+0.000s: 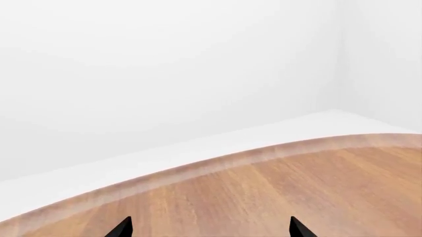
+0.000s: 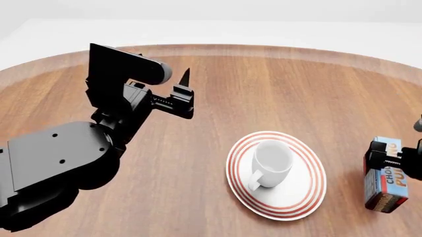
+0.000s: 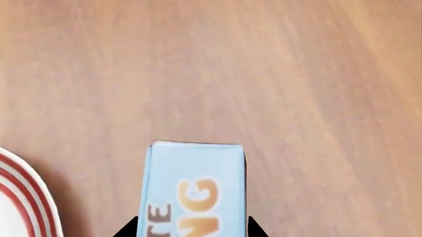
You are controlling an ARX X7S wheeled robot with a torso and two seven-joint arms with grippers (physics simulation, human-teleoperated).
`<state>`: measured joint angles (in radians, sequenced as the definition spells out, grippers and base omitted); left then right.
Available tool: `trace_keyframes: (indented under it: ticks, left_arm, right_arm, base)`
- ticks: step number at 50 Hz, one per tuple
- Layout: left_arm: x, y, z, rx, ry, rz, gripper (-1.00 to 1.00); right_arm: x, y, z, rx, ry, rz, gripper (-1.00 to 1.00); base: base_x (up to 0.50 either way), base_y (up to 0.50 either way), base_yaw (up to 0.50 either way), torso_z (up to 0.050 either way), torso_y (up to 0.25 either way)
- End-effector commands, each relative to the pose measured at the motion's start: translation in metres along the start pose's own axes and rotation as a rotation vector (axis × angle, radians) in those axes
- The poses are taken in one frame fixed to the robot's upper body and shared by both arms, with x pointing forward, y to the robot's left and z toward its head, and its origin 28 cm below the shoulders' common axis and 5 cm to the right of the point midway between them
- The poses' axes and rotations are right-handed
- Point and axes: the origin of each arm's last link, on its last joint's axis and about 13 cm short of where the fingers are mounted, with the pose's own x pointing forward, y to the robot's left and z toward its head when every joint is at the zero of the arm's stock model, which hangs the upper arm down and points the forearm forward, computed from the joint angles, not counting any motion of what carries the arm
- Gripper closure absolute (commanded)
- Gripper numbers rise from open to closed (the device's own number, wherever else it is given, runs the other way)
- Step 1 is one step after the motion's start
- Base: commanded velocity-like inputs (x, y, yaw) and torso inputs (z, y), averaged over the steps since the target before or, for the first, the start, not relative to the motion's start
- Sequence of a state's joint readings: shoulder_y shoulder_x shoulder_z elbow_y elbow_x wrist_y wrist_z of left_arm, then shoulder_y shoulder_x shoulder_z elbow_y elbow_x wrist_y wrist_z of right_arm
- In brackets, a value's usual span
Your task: Pick up the white mug and put it on the plate, and put the chocolate pudding to the right of the plate.
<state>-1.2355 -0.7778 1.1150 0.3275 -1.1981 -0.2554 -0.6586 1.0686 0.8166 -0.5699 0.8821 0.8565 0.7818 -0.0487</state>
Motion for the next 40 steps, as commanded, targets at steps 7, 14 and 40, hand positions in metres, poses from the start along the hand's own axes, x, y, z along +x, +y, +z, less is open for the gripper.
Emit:
trace_keyframes:
  ticks: [7,14,40]
  left_arm:
    - [0.002,-0.005,0.003,-0.003,-0.026,-0.034,-1.00]
    - [0.002,-0.006,0.003,-0.003,-0.025,-0.037,-1.00]
    - [0.001,-0.007,0.002,-0.003,-0.026,-0.041,-1.00]
  right_arm:
    - [0.009,0.005,-0.008,-0.010,0.000,0.032,1.00]
    - [0.012,0.005,-0.011,-0.015,0.002,0.038,1.00]
    - [0.006,0.003,-0.008,-0.026,0.002,0.024,-1.00]
  base:
    - [0.00,0.00,0.00,0.000,0.000]
    - [0.00,0.00,0.00,0.000,0.000]
    - [0.00,0.00,0.00,0.000,0.000]
